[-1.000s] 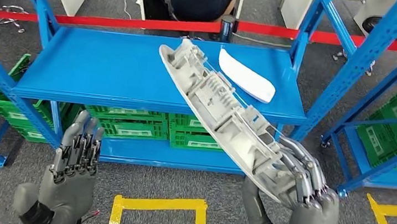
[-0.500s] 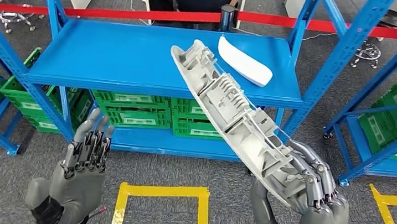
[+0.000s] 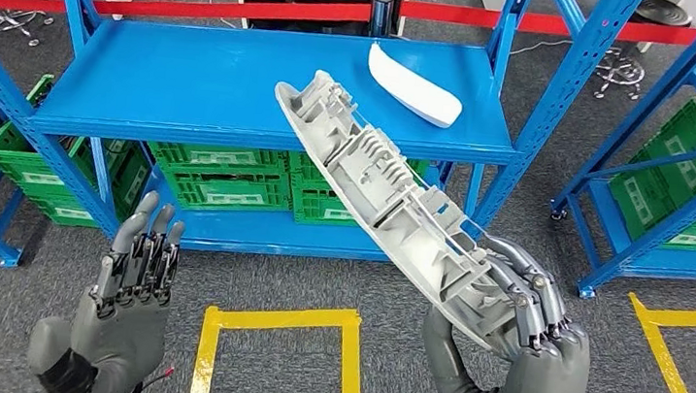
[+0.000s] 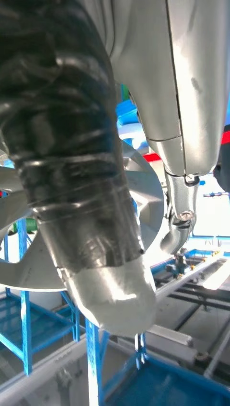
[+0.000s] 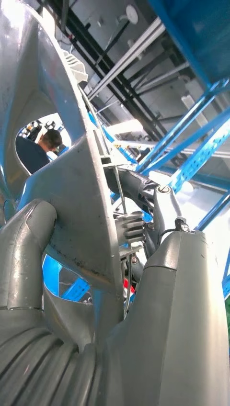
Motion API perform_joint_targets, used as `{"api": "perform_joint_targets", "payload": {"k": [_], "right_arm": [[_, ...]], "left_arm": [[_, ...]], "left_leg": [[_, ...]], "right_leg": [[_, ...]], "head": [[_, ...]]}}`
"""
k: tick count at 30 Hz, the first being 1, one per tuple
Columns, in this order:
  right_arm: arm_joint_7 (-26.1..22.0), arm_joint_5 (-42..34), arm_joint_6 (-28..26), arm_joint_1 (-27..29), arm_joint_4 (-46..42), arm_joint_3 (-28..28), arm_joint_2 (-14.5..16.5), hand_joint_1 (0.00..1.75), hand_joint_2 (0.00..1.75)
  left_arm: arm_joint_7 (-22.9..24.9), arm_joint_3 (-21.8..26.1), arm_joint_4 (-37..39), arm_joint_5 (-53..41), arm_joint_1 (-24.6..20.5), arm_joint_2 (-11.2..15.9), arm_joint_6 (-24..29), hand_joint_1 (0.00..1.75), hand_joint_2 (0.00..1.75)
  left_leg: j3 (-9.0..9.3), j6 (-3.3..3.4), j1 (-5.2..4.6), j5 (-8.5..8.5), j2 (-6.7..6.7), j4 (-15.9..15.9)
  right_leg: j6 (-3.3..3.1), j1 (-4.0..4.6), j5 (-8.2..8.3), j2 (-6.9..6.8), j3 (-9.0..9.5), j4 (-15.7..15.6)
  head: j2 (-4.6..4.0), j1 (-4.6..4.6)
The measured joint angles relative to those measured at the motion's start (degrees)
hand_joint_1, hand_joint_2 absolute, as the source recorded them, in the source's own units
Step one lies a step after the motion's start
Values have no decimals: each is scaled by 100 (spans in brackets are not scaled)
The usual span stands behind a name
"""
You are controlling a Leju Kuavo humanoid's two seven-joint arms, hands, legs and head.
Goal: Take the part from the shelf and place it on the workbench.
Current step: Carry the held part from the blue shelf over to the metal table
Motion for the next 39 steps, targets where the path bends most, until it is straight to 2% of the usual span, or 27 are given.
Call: {"api": "perform_joint_targets", "payload": {"k": [2, 4, 5, 6, 7, 8, 9, 11, 12, 14, 15, 17, 19, 20, 21, 22, 24, 26, 28, 30, 31, 32, 34, 35, 36, 37, 39], "right_arm": [[-1, 0, 0, -2, 0, 0, 0, 175, 175], [-2, 0, 0, -4, 0, 0, -4, 175, 175], [-4, -2, -1, -3, 0, 0, -13, 175, 175], [-15, -20, -1, -1, 0, 0, -23, 175, 175], [-33, -48, -2, 0, 0, 0, -33, 175, 175], [-60, -88, -2, 1, 0, 0, -40, 175, 175], [-94, -136, -2, 0, 0, 0, -42, 175, 175], [-162, -219, -2, 4, 0, -1, -42, 175, 175], [-201, -256, -2, 9, 0, -1, -42, 175, 175], [-275, -333, -2, 28, 0, -3, -39, 175, 175], [-308, -373, -2, 38, 1, -5, -38, 175, 175], [-358, -448, -2, 53, 2, -15, -33, 175, 175], [-407, -512, -2, 76, 3, -31, -31, 175, 175], [-431, -541, -2, 89, 5, -37, -31, 175, 175], [-454, -565, -2, 98, 8, -43, -31, 175, 175], [-473, -586, -2, 103, 10, -45, -30, 175, 175], [-503, -612, -2, 106, 11, -46, -26, 175, 175], [-514, -606, -2, 115, 11, -50, -22, 175, 175], [-508, -567, -2, 123, 11, -55, -23, 175, 175], [-466, -518, -2, 124, 11, -54, -27, 175, 175], [-435, -496, -2, 122, 11, -50, -31, 175, 175], [-406, -478, -2, 121, 11, -44, -35, 175, 175], [-361, -447, -2, 119, 12, -30, -46, 175, 175], [-342, -433, -2, 119, 14, -22, -50, 175, 175], [-325, -424, -2, 118, 16, -13, -56, 175, 175], [-311, -417, -2, 118, 18, -5, -63, 175, 175], [-286, -412, -2, 111, 24, 3, -76, 175, 175]], "left_arm": [[0, 0, 0, 1, 0, 0, 0, 0, 0], [1, -1, 0, 2, 0, -1, 0, 0, 0], [1, -1, 0, 2, -3, -6, -1, 0, 0], [2, -1, 0, 2, -6, -11, -1, 0, 0], [2, -1, -1, 2, -11, -16, -1, 0, 0], [2, 0, -1, 2, -13, -21, -1, 0, 0], [2, 0, -2, 2, -12, -23, 0, 0, 0], [2, 0, -7, 1, -13, -26, 1, 0, 0], [2, 0, -10, 0, -13, -27, 3, 0, 0], [3, 0, -15, -2, -11, -25, 11, 0, 0], [4, -1, -16, -4, -11, -24, 15, 0, 0], [14, -3, -17, -10, -9, -22, 22, 0, 0], [33, -7, -16, -17, -8, -21, 30, 0, 0], [41, -9, -16, -21, -7, -20, 32, 0, 0], [48, -10, -15, -25, -8, -19, 34, 0, 0], [50, -11, -15, -28, -8, -19, 35, 0, 0], [54, -12, -16, -32, -12, -19, 35, 0, 0], [54, -14, -19, -36, -19, -20, 36, 0, 0], [53, -15, -20, -40, -20, -20, 37, 0, 0], [53, -15, -19, -42, -16, -20, 36, 0, 0], [53, -15, -18, -43, -15, -20, 33, 0, 0], [52, -15, -17, -44, -15, -21, 30, 0, 0], [52, -15, -16, -48, -14, -22, 20, 0, 0], [52, -16, -15, -50, -13, -22, 13, 0, 0], [51, -16, -14, -51, -13, -22, 7, 0, 0], [50, -16, -14, -52, -13, -22, 3, 0, 0], [46, -16, -14, -55, -13, -22, -3, 0, 0]], "left_leg": [[-10, 8, -2, 5, 0, 3], [-83, 76, 1, 62, 13, -6], [-181, 138, -2, 150, 28, -2], [-328, 196, -13, 263, 45, 17], [-459, 231, -27, 365, 58, 48], [-603, 249, -51, 460, 65, 88], [-692, 239, -68, 507, 67, 121], [-765, 194, -79, 569, 74, 153], [-788, 162, -73, 605, 81, 157], [-823, 93, -63, 664, 82, 162], [-869, 58, -63, 614, 69, 204], [-1039, -7, -53, 259, 37, 569], [-1268, -62, -27, -214, 26, 1296], [-1334, -79, -14, -316, 27, 1608], [-1328, -88, -4, -289, 27, 1773], [-1223, -91, 6, -152, 27, 1733], [-734, -82, 20, 128, 26, 1094], [-201, -48, 11, 103, 10, 337], [-40, 21, -14, 15, -6, 68], [-125, 123, -7, 77, 3, 56], [-163, 175, -1, 121, 12, 49], [-212, 220, 6, 173, 20, 41], [-327, 266, -11, 273, 27, 55], [-402, 273, -22, 325, 29, 67], [-485, 275, -36, 374, 31, 82], [-566, 274, -49, 418, 33, 102], [-702, 265, -71, 492, 32, 148]], "right_leg": [[5, -3, 9, 0, -3, -1], [51, -14, 30, 1, -35, -2], [92, -22, -259, -2, -170, 410], [120, -24, -462, -5, -229, 798], [119, -21, -636, -8, -204, 1079], [96, -5, -766, -11, -68, 1204], [36, 15, -659, -14, 239, 821], [-48, 55, -676, -21, 697, 122], [-73, 72, -720, -24, 784, -26], [-105, 70, -656, -30, 774, -106], [-131, 55, -606, -38, 753, -136], [-185, 19, -504, -58, 678, -181], [-207, 19, -412, -61, 555, -173], [-202, 18, -360, -60, 481, -164], [-193, 16, -311, -60, 405, -150], [-180, 11, -267, -58, 330, -129], [-138, 0, -202, -49, 197, -62], [-75, 3, -150, -39, 104, 10], [-4, 6, -77, -36, 55, 36], [63, -10, -85, -33, -2, 73], [91, -16, -216, -32, -65, 184], [114, -22, -435, -32, -155, 411], [140, -25, -946, -34, -362, 1124], [143, -24, -1082, -34, -421, 1462], [135, -20, -1087, -34, -415, 1656], [116, -14, -985, -34, -324, 1660], [33, 14, -699, -33, 116, 1092]], "head": [[0, 3], [0, 10], [0, 60], [0, 122], [0, 188], [0, 261], [0, 287], [0, 294], [0, 295], [0, 300], [0, 297], [0, 244], [0, 166], [0, 134], [0, 104], [0, 77], [0, 19], [0, -31], [0, -42], [0, -23], [0, -4], [0, 25], [0, 106], [0, 141], [0, 168], [0, 193], [0, 237]]}}
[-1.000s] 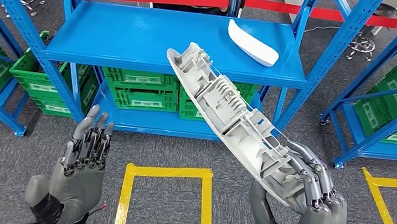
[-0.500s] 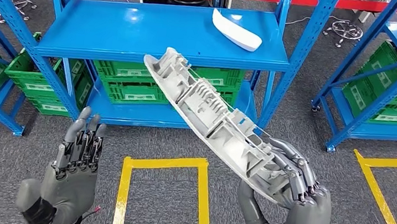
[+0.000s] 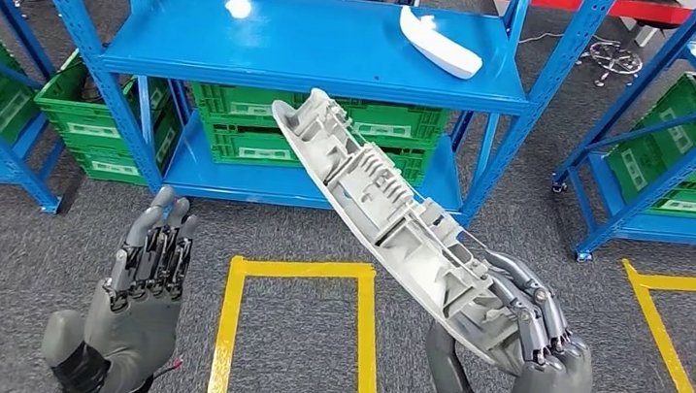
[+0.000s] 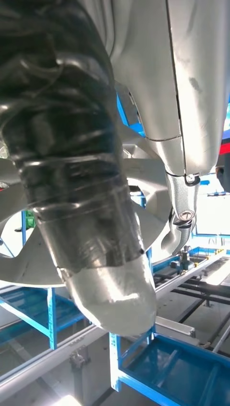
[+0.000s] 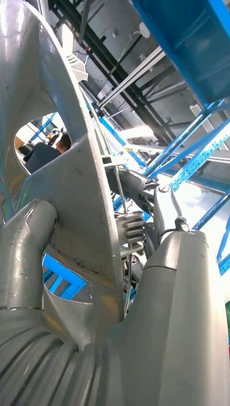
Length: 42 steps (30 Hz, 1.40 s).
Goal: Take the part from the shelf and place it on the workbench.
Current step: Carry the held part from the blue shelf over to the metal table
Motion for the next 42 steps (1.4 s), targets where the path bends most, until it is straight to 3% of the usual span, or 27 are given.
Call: {"api": "perform_joint_targets", "payload": {"k": [2, 3, 6, 8, 10, 11, 12, 14, 16, 17, 19, 21, 22, 24, 26, 27, 28, 29, 30, 32, 33, 34, 35, 37, 39, 41, 42], "right_arm": [[20, 5, 0, -18, 4, 3, -9, 175, 175], [26, 9, 0, -29, 4, 5, -14, 175, 175], [33, 17, 0, -44, 7, 11, -24, 175, 175], [40, 16, 0, -51, 10, 13, -27, 175, 175], [48, 10, 0, -58, 16, 14, -31, 175, 175], [57, 5, 0, -58, 24, 15, -32, 175, 175], [69, 1, 0, -60, 36, 16, -34, 175, 175], [98, -4, 0, -69, 60, 20, -42, 175, 175], [122, -4, 1, -88, 72, 24, -50, 175, 175], [132, -4, 1, -100, 73, 26, -54, 175, 175], [152, -4, 3, -135, 74, 32, -60, 175, 175], [175, -5, 7, -186, 76, 41, -68, 175, 175], [185, -6, 10, -207, 77, 47, -75, 175, 175], [197, -8, 16, -233, 79, 60, -93, 175, 175], [203, -10, 17, -240, 81, 77, -109, 175, 175], [207, -11, 18, -241, 83, 85, -119, 175, 175], [211, -12, 19, -242, 85, 93, -128, 175, 175], [216, -13, 20, -245, 88, 98, -137, 175, 175], [221, -14, 24, -255, 90, 103, -144, 175, 175], [232, -19, 45, -308, 92, 111, -147, 175, 175], [239, -23, 63, -343, 91, 115, -147, 175, 175], [244, -28, 83, -374, 91, 119, -147, 175, 175], [252, -37, 104, -395, 91, 121, -148, 175, 175], [269, -70, 143, -429, 101, 123, -151, 175, 175], [282, -116, 179, -478, 121, 126, -154, 175, 175], [282, -148, 202, -512, 134, 128, -155, 175, 175], [282, -157, 210, -518, 138, 130, -156, 175, 175]], "left_arm": [[-4, -2, -2, -5, -3, -2, -3, 0, 0], [-6, -3, -3, -8, -4, -3, -4, 0, 0], [-9, -6, -3, -11, -2, -3, -8, 0, 0], [-10, -8, -3, -14, 0, -1, -7, 0, 0], [-10, -10, -3, -36, 3, 2, 8, 0, 0], [-11, -11, -3, -59, 7, 3, 26, 0, 0], [-12, -12, -3, -87, 13, 4, 50, 0, 0], [-16, -11, -5, -139, 33, 7, 109, 0, 0], [-22, -8, -25, -184, 50, 11, 162, 0, 0], [-25, -4, -46, -206, 53, 13, 181, 0, 0], [-28, 16, -108, -241, 61, 14, 218, 0, 0], [-27, 50, -161, -267, 87, 16, 256, 0, 0], [-23, 68, -185, -279, 103, 19, 274, 0, 0], [-10, 101, -235, -297, 133, 26, 303, 0, 0], [2, 129, -287, -304, 169, 38, 330, 0, 0], [4, 139, -310, -305, 191, 47, 341, 0, 0], [6, 149, -327, -306, 212, 58, 354, 0, 0], [7, 160, -342, -306, 229, 68, 366, 0, 0], [7, 170, -358, -306, 240, 77, 381, 0, 0], [4, 192, -407, -307, 259, 85, 421, 0, 0], [0, 203, -437, -308, 267, 88, 444, 0, 0], [-3, 214, -463, -308, 273, 90, 463, 0, 0], [-8, 230, -487, -306, 278, 93, 480, 0, 0], [-29, 274, -527, -302, 304, 114, 494, 0, 0], [-67, 332, -573, -301, 335, 143, 493, 0, 0], [-97, 382, -608, -303, 353, 160, 485, 0, 0], [-105, 401, -617, -305, 360, 164, 483, 0, 0]], "left_leg": [[-89, -38, -15, 68, 2, 33], [-121, -69, -11, 109, 6, 40], [-195, -179, 4, 189, 0, 42], [-318, -245, 10, -74, -14, 271], [-538, -304, 41, -566, -16, 920], [-630, -328, 57, -732, -15, 1280], [-669, -348, 69, -776, -14, 1530], [-473, -366, 88, -542, 9, 1469], [48, -356, 86, -325, 183, 768], [315, -338, 64, -338, 302, 394], [527, -268, 15, -450, 420, -22], [463, -164, 8, -393, 303, -80], [445, -118, 17, -340, 242, -90], [373, -45, 44, -212, 126, -109], [236, -19, 42, -81, -11, -100], [151, -20, 40, -15, -88, -91], [65, -26, 39, 47, -165, -82], [-14, -36, 38, 105, -243, -72], [-82, -50, 39, 158, -320, -60], [-198, -95, 39, 256, -458, -33], [-249, -129, 40, 308, -515, -23], [-293, -166, 45, 362, -567, -17], [-328, -209, 52, 419, -623, -23], [-408, -285, 61, 461, -654, -16], [-570, -334, 55, 144, -429, 276], [-789, -371, 67, -421, -153, 970], [-865, -391, 76, -595, -95, 1336]], "right_leg": [[-89, 39, 12, -1, 524, -771], [-121, 60, -42, -2, 663, -1004], [-172, 67, 9, -25, 676, -1182], [-225, 32, 115, -66, 613, -1235], [-264, 26, 209, -102, 507, -1233], [-268, 26, 255, -121, 439, -1223], [-264, 26, 299, -147, 366, -1209], [-246, 23, 376, -213, 212, -1156], [-207, 27, 426, -287, 88, -1078], [-183, 35, 442, -323, 49, -1040], [-121, 45, 482, -427, 24, -998], [-51, 32, 512, -528, 15, -983], [-11, 23, 444, -482, -22, -935], [53, 5, 33, -267, -164, -560], [73, 0, -489, -105, -338, 151], [69, -1, -618, -83, -379, 453], [57, -1, -616, -74, -347, 587], [38, -1, -507, -60, -221, 504], [13, -2, -341, -15, -2, 204], [-55, -15, -148, 244, 512, -626], [-79, -18, -132, 363, 682, -923], [-96, -16, -154, 437, 760, -1080], [-105, -4, -149, 422, 784, -1116], [-157, -9, -78, 283, 707, -1128], [-237, -27, 31, 130, 613, -1153], [-283, -13, 138, -9, 499, -1152], [-288, -8, 193, -87, 428, -1148]], "head": [[0, 19], [0, 20], [0, 26], [0, -19], [0, -106], [0, -146], [0, -176], [0, -240], [0, -308], [0, -332], [0, -330], [0, -296], [0, -288], [0, -232], [0, -149], [0, -112], [0, -83], [0, -55], [0, -25], [0, 14], [0, 21], [0, 22], [0, 18], [0, 19], [0, -47], [0, -135], [0, -162]]}}
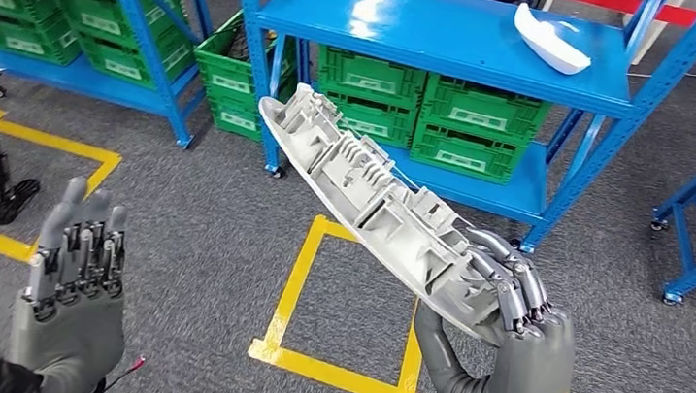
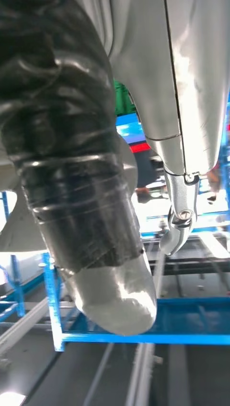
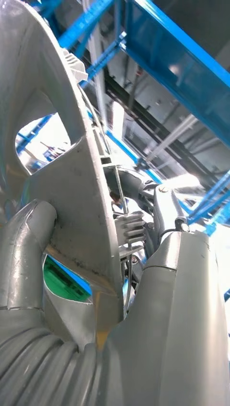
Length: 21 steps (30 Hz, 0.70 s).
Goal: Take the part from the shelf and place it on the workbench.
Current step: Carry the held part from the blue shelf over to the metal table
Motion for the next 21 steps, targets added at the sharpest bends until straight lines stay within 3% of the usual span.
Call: {"api": "perform_joint_targets", "payload": {"k": [1, 3, 5, 7, 8, 10, 11, 12, 14, 15, 16, 17, 18, 19, 21], "right_arm": [[0, -6, 6, -3, 7, 2, 0, 175, 175], [0, -14, 14, -19, 27, 7, 0, 175, 175], [0, -27, 25, -43, 39, 13, 1, 175, 175], [-1, -46, 45, -71, 41, 20, 1, 175, 175], [-1, -55, 58, -91, 41, 22, 1, 175, 175], [-1, -74, 93, -143, 46, 27, 1, 175, 175], [-1, -87, 112, -165, 50, 30, 1, 175, 175], [-2, -101, 132, -181, 55, 34, 0, 175, 175], [-4, -134, 175, -205, 62, 49, 0, 175, 175], [-5, -150, 200, -218, 66, 58, 0, 175, 175], [-2, -163, 227, -233, 74, 67, 0, 175, 175], [3, -176, 257, -254, 82, 75, 0, 175, 175], [9, -188, 286, -279, 92, 84, 0, 175, 175], [15, -198, 310, -305, 99, 91, 0, 175, 175], [20, -218, 345, -352, 103, 106, 1, 175, 175]], "left_arm": [[-4, 15, -4, -1, 10, 4, -1, 0, 0], [-8, 46, -13, -3, 30, 11, -1, 0, 0], [-16, 83, -48, -11, 35, 20, -2, 0, 0], [-34, 113, -102, -22, 24, 23, -5, 0, 0], [-42, 125, -125, -27, 28, 25, -8, 0, 0], [-55, 146, -147, -36, 58, 27, -18, 0, 0], [-61, 156, -151, -42, 69, 28, -23, 0, 0], [-67, 162, -152, -49, 72, 29, -30, 0, 0], [-76, 168, -154, -64, 68, 30, -42, 0, 0], [-78, 170, -155, -73, 71, 29, -47, 0, 0], [-79, 173, -157, -84, 74, 30, -51, 0, 0], [-81, 179, -159, -95, 76, 31, -54, 0, 0], [-84, 185, -162, -105, 78, 31, -57, 0, 0], [-85, 192, -166, -113, 78, 30, -61, 0, 0], [-82, 202, -181, -127, 71, 29, -74, 0, 0]], "left_leg": [[-13, -14, 7, -33, 29, 251], [238, -18, 15, 218, 86, 225], [882, 24, -1, 385, 313, -471], [1451, 88, -46, 256, 529, -1228], [1562, 123, -69, 194, 541, -1432], [1507, 207, -70, 206, 415, -1552], [1466, 254, -58, 254, 351, -1562], [1424, 297, -44, 311, 290, -1573], [1319, 350, -43, 428, 155, -1564], [1256, 361, -50, 490, 77, -1550], [1182, 363, -57, 552, -7, -1528], [1097, 360, -62, 611, -92, -1498], [1008, 353, -65, 662, -174, -1467], [932, 344, -67, 706, -248, -1437], [800, 306, -63, 793, -382, -1392]], "right_leg": [[5, 2, 56, -78, -80, 7], [25, 5, 160, -234, -241, 26], [60, 19, 237, -363, -343, 60], [119, 30, 303, -490, -392, 99], [154, 30, 339, -562, -411, 108], [234, 14, 369, -620, -448, 133], [273, 4, 277, -519, -485, 202], [306, -3, 88, -366, -541, 370], [339, -11, -447, -64, -707, 1005], [340, -10, -642, -9, -771, 1354], [335, -8, -711, 13, -794, 1595], [322, -7, -651, 25, -738, 1650], [301, -5, -513, 43, -600, 1508], [270, -2, -345, 94, -395, 1204], [188, -6, -206, 344, 61, 463]], "head": [[0, -23], [0, -78], [0, -130], [0, -148], [0, -149], [0, -135], [0, -125], [0, -98], [0, -32], [0, 2], [0, 28], [0, 54], [0, 81], [0, 107], [0, 129]]}}
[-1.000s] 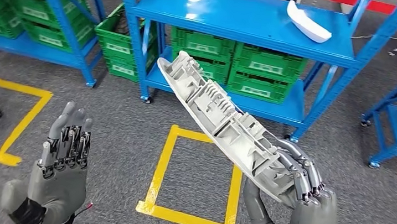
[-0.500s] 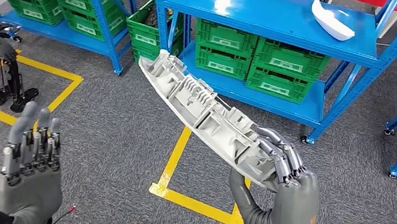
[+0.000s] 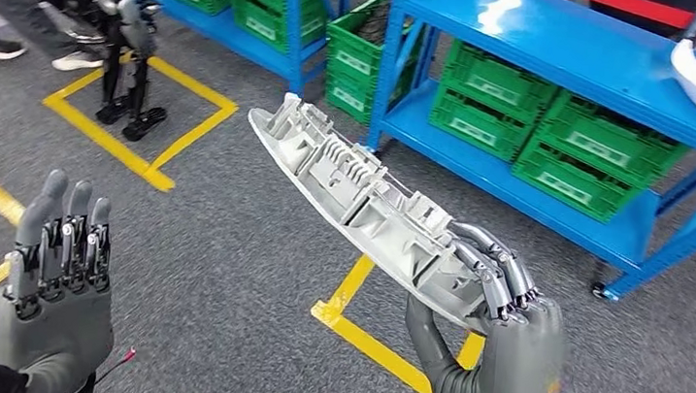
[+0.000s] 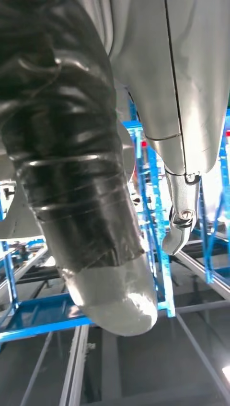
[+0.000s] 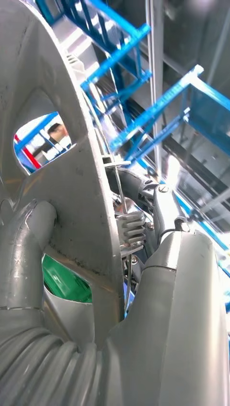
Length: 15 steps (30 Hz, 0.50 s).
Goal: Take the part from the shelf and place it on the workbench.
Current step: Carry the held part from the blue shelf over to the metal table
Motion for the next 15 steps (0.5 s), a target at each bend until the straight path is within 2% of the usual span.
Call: {"api": "perform_joint_targets", "payload": {"k": [2, 4, 5, 6, 7, 8, 9, 10, 11, 12, 13, 14, 15], "right_arm": [[1, -18, 30, -39, 0, 9, 0, 175, 175], [7, -30, 60, -67, 3, 12, 1, 175, 175], [11, -34, 72, -78, 8, 13, 3, 175, 175], [14, -35, 81, -86, 13, 14, 6, 175, 175], [15, -36, 89, -91, 19, 15, 9, 175, 175], [16, -36, 98, -93, 23, 16, 12, 175, 175], [17, -36, 105, -93, 26, 16, 14, 175, 175], [18, -36, 113, -91, 31, 17, 14, 175, 175], [19, -37, 120, -90, 36, 20, 14, 175, 175], [20, -38, 128, -90, 41, 23, 15, 175, 175], [21, -42, 139, -90, 44, 27, 15, 175, 175], [21, -45, 151, -91, 45, 31, 15, 175, 175], [22, -50, 163, -91, 45, 32, 14, 175, 175]], "left_arm": [[13, 3, -19, -19, -8, -1, -12, 0, 0], [30, 5, -39, -43, -1, 0, -19, 0, 0], [37, 8, -49, -55, 2, 1, -21, 0, 0], [42, 10, -57, -67, -1, 1, -23, 0, 0], [46, 13, -62, -76, -5, 1, -23, 0, 0], [51, 15, -64, -82, -11, 1, -23, 0, 0], [56, 15, -63, -85, -14, 1, -22, 0, 0], [62, 15, -63, -86, -12, 1, -22, 0, 0], [67, 15, -63, -89, -11, 1, -21, 0, 0], [74, 15, -63, -96, -11, 2, -21, 0, 0], [83, 15, -63, -107, -13, 1, -21, 0, 0], [93, 15, -63, -122, -19, 1, -21, 0, 0], [106, 14, -64, -143, -36, 0, -21, 0, 0]], "left_leg": [[-106, -75, 30, 108, -123, 15], [-171, -151, 51, 197, -204, 2], [-223, -181, 47, 165, -135, 35], [-304, -208, 45, 40, -10, 167], [-418, -235, 54, -163, 155, 416], [-558, -273, 71, -405, 294, 761], [-685, -312, 99, -612, 366, 1145], [-767, -349, 128, -709, 401, 1451], [-768, -385, 157, -687, 423, 1610], [-663, -420, 185, -567, 452, 1578], [-449, -450, 211, -414, 508, 1356], [-151, -478, 232, -317, 630, 998], [167, -493, 225, -309, 767, 607]], "right_leg": [[-45, 13, -19, 149, 212, -383], [-68, 17, 42, 35, 208, -467], [-93, 6, 89, -39, 199, -512], [-126, -9, 144, -120, 182, -556], [-151, -21, 195, -200, 155, -588], [-167, -16, 233, -272, 112, -594], [-171, -15, 270, -347, 59, -593], [-160, -15, 308, -421, 3, -591], [-143, -18, 347, -499, -57, -587], [-118, -25, 383, -578, -115, -581], [-88, -34, 416, -652, -169, -567], [-55, -36, 440, -718, -209, -540], [-14, -38, 455, -775, -260, -504]], "head": [[0, 22], [0, 53], [0, 46], [0, 19], [0, -17], [0, -59], [0, -94], [0, -121], [0, -148], [0, -177], [0, -204], [0, -230], [0, -258]]}}
